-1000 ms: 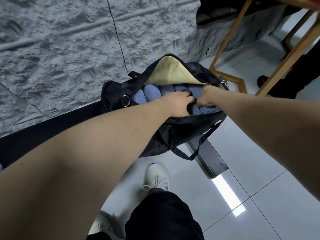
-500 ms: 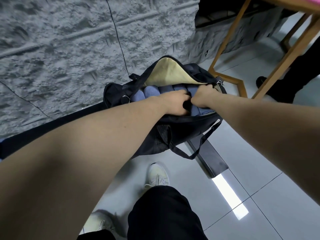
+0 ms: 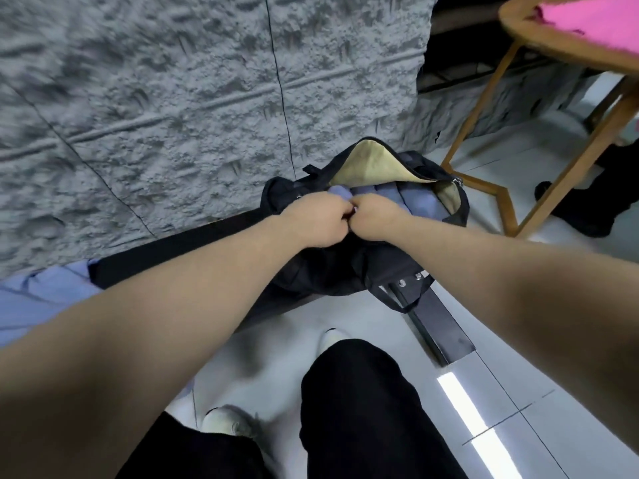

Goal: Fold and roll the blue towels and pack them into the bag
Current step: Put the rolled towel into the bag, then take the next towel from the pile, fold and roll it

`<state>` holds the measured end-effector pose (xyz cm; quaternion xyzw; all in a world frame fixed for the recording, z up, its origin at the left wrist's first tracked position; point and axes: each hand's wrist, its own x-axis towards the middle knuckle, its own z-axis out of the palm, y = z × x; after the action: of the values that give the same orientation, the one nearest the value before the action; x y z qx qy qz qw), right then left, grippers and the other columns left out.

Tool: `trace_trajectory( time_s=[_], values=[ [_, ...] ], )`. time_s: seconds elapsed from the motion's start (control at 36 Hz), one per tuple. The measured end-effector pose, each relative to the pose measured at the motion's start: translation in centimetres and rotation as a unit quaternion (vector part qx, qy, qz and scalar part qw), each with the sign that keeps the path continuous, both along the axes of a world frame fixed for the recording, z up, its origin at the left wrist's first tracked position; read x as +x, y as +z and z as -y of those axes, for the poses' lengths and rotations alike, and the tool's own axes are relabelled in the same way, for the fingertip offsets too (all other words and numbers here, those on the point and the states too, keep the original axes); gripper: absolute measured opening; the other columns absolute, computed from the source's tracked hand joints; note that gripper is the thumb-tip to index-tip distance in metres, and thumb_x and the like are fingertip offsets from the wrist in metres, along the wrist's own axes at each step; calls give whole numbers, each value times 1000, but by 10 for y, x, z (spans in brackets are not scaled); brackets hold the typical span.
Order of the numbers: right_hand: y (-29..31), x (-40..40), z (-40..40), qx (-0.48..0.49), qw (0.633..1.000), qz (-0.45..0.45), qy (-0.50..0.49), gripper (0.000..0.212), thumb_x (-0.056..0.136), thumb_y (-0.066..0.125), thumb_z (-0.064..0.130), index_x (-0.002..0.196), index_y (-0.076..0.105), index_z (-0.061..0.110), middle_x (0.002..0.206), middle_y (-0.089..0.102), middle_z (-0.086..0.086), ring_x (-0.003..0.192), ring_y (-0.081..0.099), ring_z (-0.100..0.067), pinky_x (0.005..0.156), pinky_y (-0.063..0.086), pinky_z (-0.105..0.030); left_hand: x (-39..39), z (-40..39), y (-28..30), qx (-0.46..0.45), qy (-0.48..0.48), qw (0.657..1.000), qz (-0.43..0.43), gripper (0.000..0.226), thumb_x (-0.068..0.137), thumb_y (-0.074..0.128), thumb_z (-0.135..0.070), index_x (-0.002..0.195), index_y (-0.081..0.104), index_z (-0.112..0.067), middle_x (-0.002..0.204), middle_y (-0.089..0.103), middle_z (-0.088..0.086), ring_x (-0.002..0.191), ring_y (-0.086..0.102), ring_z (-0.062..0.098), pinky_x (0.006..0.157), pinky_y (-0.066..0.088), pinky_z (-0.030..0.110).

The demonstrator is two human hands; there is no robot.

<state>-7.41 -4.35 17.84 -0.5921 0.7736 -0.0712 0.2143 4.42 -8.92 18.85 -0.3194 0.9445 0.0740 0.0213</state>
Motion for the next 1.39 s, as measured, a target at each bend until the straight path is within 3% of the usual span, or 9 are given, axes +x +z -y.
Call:
trace_trajectory(
  time_s=[0.11,0.28,0.42,0.75,0.97,1.08,1.25,1.33,1.39],
  values=[
    [7,33,-3,-6,999,31,15,22,93,46,12,114,54,9,120,58,-16,112,54,-34,76,41,-33,47,-10,-7,10,0,996,-85,20,92,51,-22,98,65,-9,105,64,13,94,60,31,77,47,38],
    [13,87,-8,-61,996,44,53,44,85,49,15,129,51,12,134,46,-10,128,40,-27,104,39,-37,113,-19,-9,41,24,989,-142,32,86,56,-22,115,66,-12,124,60,1,114,57,22,95,47,37],
    [11,136,-11,-76,992,-1,101,60,88,55,26,146,41,17,158,25,-8,146,20,-26,119,20,-38,172,-24,-18,64,74,988,-120,7,91,59,-18,96,62,-14,90,50,-7,93,58,23,78,41,28],
    [-18,252,6,77,976,121,162,49,93,55,28,140,48,21,136,56,-1,123,53,-18,102,42,-26,308,-26,-77,34,222,974,-18,40,84,61,-29,124,59,-28,128,49,-8,117,48,20,86,46,37],
    [-39,307,26,129,966,126,185,43,94,56,28,136,53,20,139,55,-1,126,52,-20,106,40,-28,380,-27,-104,-21,444,895,-48,55,81,69,-35,132,51,-23,134,43,6,120,44,31,93,38,42],
    [-46,331,32,134,963,146,182,46,93,54,24,139,51,19,140,53,-2,126,51,-19,104,39,-25,407,-23,-113,86,547,821,-140,56,83,69,-34,133,49,-18,131,48,10,121,49,34,97,42,42],
    [-54,357,42,139,959,166,183,55,95,57,34,145,43,15,145,49,-3,129,49,-20,101,39,-26,418,-21,-116,87,535,828,-146,26,87,56,-20,109,69,-23,115,58,6,108,57,29,92,47,37],
    [-61,369,48,147,960,171,168,52,92,62,34,137,52,10,129,59,-7,115,57,-21,95,45,-30,417,-19,-115,100,532,827,-154,18,85,56,-21,93,70,-28,104,61,3,98,60,27,84,50,36],
    [-65,377,50,154,956,193,158,27,89,66,31,105,67,9,90,61,-9,83,57,-20,76,46,-29,416,-20,-114,112,527,828,-158,14,84,56,-21,87,67,-30,100,61,1,92,60,25,82,51,36]
  ],
)
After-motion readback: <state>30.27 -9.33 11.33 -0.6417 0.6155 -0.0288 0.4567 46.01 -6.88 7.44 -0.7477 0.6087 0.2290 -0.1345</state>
